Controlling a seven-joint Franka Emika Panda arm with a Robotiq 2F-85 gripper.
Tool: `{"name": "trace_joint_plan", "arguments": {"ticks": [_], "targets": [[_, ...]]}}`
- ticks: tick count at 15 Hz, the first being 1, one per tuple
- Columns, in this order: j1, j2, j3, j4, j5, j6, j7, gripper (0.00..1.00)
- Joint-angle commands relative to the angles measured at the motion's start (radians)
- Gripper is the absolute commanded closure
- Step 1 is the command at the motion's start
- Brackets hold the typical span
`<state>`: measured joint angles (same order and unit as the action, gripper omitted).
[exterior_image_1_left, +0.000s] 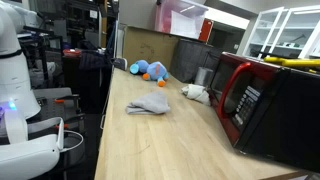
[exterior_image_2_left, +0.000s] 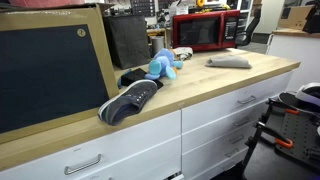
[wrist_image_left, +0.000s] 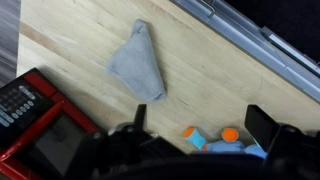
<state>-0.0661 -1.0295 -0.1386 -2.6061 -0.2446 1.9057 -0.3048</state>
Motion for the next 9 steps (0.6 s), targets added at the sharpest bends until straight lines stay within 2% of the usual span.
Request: {"name": "trace_joint_plan", "arguments": {"ticks": [1,9], "targets": [[0.012,0.0,-0.007,0.002,-0.009,-0.004,0.009,0.0],[0.008,0.015,0.005,-0.011,-0.017,0.025,0.028,0.0]]}}
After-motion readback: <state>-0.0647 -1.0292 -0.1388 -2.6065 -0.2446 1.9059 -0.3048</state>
